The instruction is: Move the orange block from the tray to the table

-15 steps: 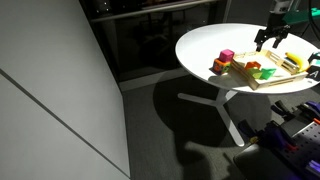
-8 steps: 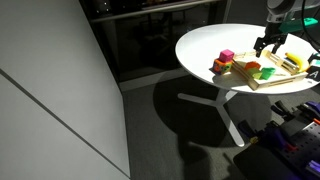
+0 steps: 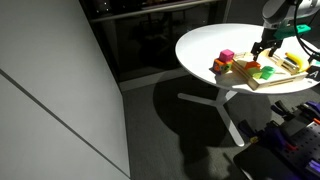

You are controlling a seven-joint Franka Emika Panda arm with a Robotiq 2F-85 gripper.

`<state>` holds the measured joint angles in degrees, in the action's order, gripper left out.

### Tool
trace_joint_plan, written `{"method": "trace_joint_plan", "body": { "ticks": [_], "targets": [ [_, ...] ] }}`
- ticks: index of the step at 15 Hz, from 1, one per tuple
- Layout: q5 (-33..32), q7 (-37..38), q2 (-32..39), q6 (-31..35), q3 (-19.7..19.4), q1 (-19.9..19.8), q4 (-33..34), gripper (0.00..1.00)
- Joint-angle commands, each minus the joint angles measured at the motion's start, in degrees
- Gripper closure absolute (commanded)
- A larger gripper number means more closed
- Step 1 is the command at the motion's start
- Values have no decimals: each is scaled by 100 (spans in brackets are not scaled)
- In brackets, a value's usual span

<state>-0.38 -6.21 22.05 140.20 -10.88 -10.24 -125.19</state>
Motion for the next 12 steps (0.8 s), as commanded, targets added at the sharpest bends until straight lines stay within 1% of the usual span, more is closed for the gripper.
{"method": "trace_joint_plan", "body": {
  "ticks": [1, 7, 12],
  "targets": [
    [11, -88, 304, -7, 104, -137, 371, 0],
    [1, -74, 736, -77, 153, -155, 840, 0],
    [46, -134, 1022, -100, 271, -179, 1039, 0]
  ]
}}
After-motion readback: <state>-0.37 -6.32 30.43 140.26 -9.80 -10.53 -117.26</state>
